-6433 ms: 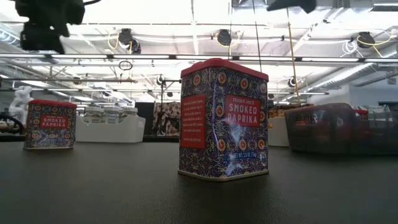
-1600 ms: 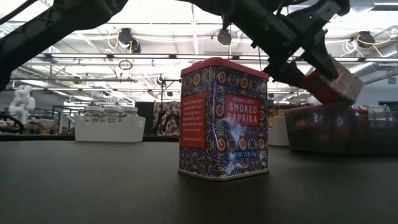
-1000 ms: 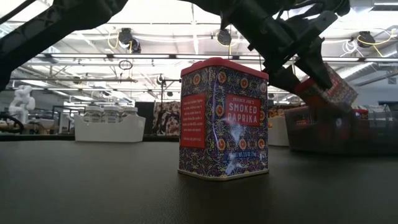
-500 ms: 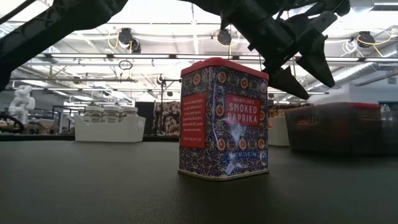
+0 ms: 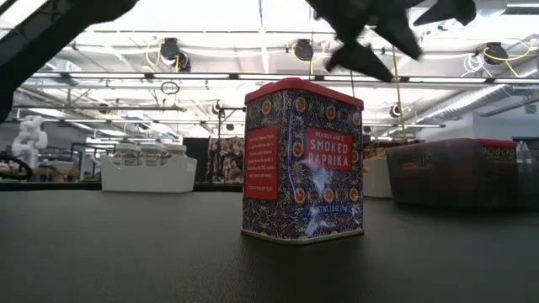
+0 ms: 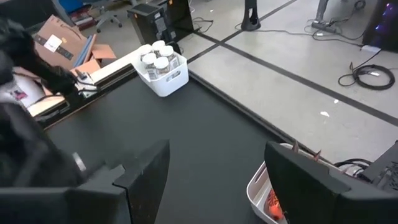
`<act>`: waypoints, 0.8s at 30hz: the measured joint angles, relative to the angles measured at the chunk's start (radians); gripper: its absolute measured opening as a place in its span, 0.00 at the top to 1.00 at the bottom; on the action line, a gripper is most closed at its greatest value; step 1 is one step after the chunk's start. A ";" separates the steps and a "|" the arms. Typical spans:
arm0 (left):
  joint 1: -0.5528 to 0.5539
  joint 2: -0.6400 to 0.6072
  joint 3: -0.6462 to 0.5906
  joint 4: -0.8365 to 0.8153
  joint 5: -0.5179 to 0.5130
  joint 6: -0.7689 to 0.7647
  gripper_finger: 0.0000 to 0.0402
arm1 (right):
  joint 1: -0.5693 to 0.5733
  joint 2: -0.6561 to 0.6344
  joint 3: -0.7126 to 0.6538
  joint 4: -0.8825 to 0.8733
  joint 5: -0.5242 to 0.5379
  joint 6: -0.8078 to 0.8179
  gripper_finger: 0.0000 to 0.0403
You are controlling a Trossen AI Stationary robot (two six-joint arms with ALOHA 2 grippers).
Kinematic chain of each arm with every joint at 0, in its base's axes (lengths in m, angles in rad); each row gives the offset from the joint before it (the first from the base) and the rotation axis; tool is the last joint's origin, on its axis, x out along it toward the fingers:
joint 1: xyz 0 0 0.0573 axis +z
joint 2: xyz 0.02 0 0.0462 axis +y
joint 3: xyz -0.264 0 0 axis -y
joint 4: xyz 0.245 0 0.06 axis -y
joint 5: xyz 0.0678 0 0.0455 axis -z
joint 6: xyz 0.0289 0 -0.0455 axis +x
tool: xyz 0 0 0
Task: Sort spices by type
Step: Put the red seasoning can into the black transparent bin
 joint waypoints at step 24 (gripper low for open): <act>0.009 -0.598 -0.101 -0.682 -0.552 0.007 0.28 | 0.274 0.228 -0.046 -0.334 -0.281 0.350 0.81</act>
